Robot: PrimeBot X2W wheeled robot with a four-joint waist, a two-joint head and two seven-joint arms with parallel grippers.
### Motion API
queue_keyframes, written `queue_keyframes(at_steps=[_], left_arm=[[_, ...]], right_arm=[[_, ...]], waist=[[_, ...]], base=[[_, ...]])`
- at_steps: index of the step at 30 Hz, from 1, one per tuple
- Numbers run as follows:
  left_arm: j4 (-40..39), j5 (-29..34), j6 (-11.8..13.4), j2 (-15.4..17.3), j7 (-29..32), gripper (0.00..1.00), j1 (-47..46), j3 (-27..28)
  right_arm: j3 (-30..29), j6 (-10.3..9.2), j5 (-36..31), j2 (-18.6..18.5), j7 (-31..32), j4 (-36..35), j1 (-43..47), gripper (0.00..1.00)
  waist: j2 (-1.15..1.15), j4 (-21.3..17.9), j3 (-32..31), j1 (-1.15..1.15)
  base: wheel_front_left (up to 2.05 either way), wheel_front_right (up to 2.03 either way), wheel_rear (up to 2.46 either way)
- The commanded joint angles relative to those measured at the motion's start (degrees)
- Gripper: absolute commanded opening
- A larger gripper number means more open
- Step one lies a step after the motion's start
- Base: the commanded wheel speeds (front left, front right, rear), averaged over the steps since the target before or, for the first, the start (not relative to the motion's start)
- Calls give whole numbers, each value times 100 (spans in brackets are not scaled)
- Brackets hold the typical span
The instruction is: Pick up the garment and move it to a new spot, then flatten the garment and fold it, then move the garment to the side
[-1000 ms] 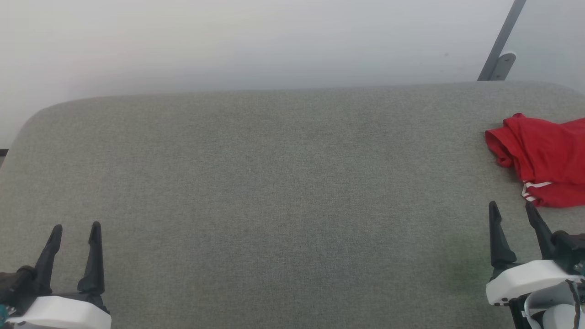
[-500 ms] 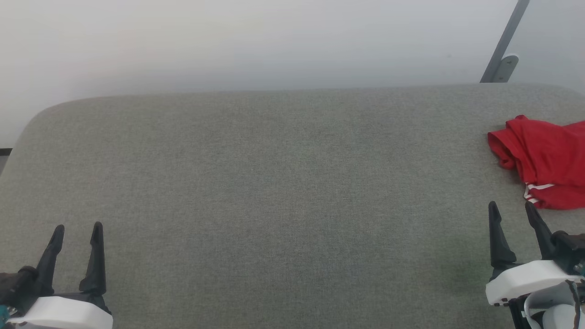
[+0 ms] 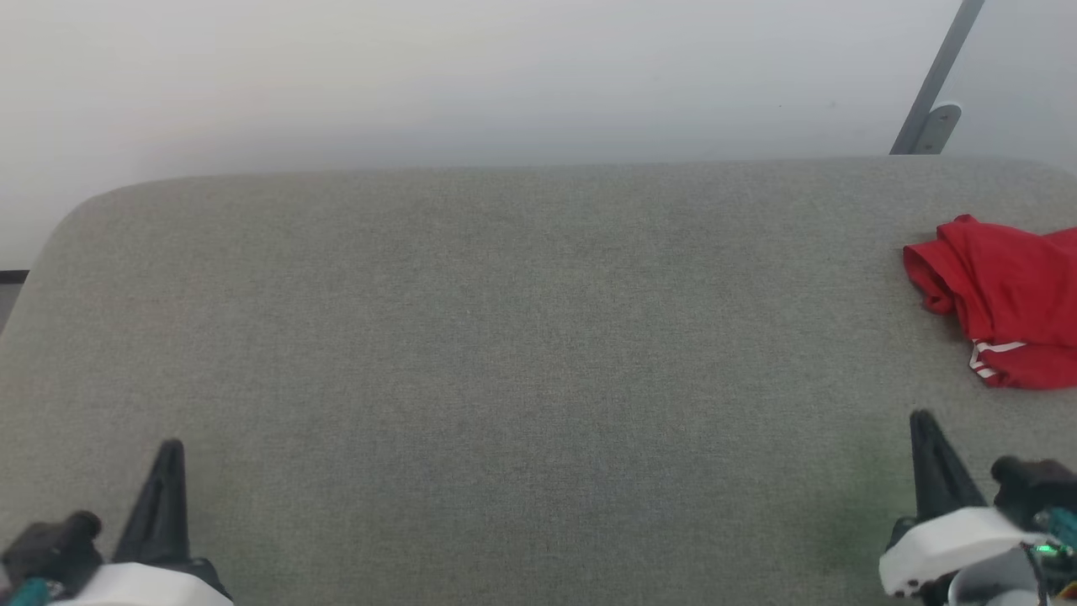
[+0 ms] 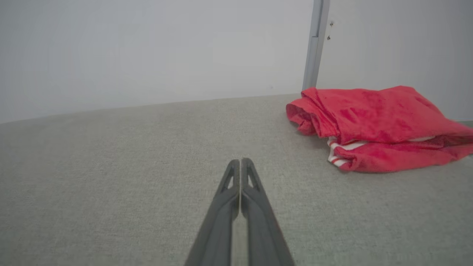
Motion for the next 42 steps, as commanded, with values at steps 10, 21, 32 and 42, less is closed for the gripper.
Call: queue_keyframes(at_steps=[10,21,32,42], left_arm=[[6,-942,0,-150,297,0,-127,-13],[9,-1891,0,-315,576,0,-234,-50],[18,-2731,0,-461,825,0,-332,-79],[28,-3407,0,-580,1031,0,-413,-102]], right_arm=[[-5,0,1076,48,310,-78,-64,0],[43,-1,2169,101,569,-197,-73,0],[72,-1,3129,150,813,-278,-95,0],[92,-1,3907,189,1014,-346,-112,0]], waist=[[0,-8,-19,0],[0,-17,-41,0],[0,-27,-62,0],[0,-35,-81,0]], base=[[0,0,0],[0,0,0],[0,0,0],[0,0,0]])
